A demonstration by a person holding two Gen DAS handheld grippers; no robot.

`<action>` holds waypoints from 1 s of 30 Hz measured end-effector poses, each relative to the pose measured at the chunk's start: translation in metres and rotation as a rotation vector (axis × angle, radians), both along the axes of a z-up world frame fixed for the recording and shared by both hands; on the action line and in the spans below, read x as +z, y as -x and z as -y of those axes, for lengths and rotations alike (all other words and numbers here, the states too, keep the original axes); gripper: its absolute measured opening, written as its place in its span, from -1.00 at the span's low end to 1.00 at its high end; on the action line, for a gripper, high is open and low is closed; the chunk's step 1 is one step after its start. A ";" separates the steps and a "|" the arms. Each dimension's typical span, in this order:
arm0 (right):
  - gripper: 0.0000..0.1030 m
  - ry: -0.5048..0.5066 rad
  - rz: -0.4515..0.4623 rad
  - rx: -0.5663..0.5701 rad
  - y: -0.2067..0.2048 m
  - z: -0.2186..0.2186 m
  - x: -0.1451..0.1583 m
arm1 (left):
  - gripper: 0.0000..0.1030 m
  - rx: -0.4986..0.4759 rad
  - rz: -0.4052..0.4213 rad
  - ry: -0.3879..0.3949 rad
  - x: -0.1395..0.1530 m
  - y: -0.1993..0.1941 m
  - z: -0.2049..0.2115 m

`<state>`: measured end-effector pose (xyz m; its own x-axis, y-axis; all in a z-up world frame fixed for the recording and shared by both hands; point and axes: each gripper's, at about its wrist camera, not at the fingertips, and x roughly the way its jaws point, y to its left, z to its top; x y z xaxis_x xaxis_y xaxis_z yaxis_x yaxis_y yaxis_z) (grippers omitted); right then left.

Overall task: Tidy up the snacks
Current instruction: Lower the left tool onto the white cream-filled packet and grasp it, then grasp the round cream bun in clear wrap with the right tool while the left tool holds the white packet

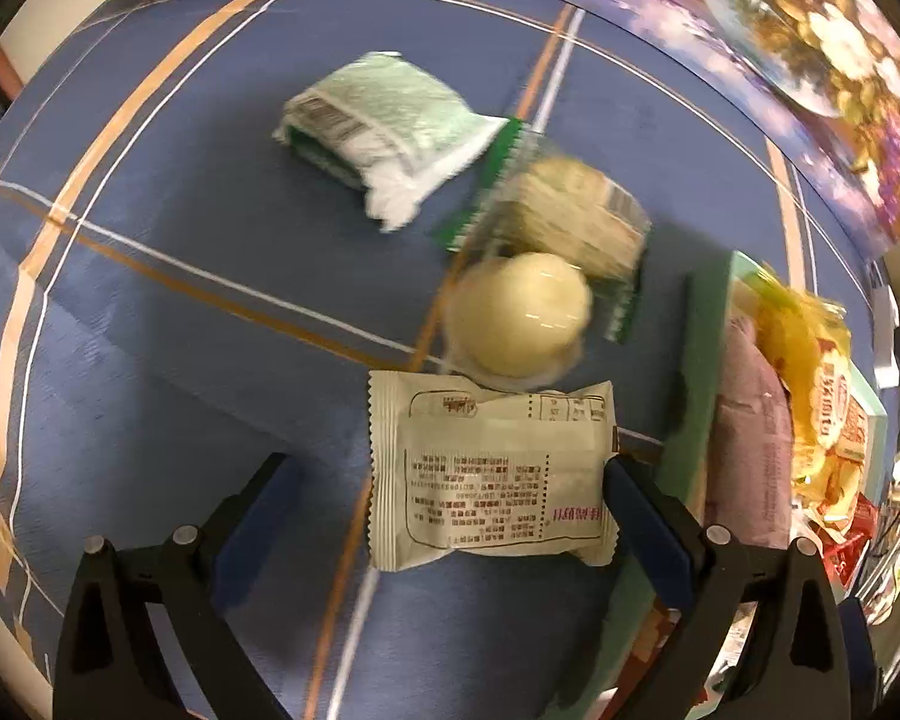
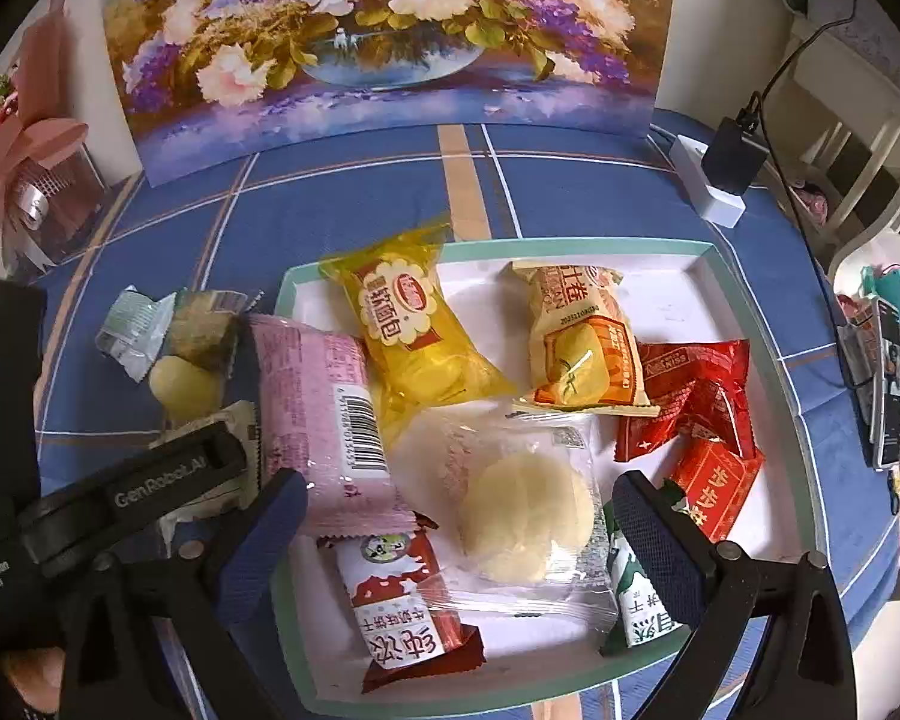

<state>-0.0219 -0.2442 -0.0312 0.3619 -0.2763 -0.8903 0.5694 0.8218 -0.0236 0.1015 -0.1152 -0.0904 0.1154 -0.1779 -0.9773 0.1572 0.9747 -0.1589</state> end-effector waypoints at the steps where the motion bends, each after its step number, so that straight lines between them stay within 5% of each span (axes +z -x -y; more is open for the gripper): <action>1: 1.00 -0.001 0.001 0.000 0.000 0.000 0.000 | 0.96 0.006 -0.005 -0.001 0.000 -0.002 -0.002; 8: 1.00 -0.020 -0.001 -0.003 -0.003 -0.001 -0.002 | 0.91 0.029 -0.027 -0.009 0.001 -0.010 -0.012; 13: 1.00 -0.028 0.003 0.006 -0.007 -0.007 -0.003 | 0.48 0.022 -0.026 -0.015 0.005 -0.012 -0.013; 19: 1.00 -0.031 -0.001 0.017 -0.010 -0.014 -0.005 | 0.28 0.019 -0.022 -0.011 0.007 -0.017 -0.025; 30: 1.00 -0.064 0.027 0.038 -0.016 -0.021 -0.004 | 0.24 0.081 -0.002 0.031 0.020 -0.021 -0.053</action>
<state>-0.0058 -0.2234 -0.0356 0.3956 -0.2045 -0.8954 0.5374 0.8421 0.0451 0.1227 -0.0620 -0.0700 0.1282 -0.1979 -0.9718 0.0781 0.9789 -0.1890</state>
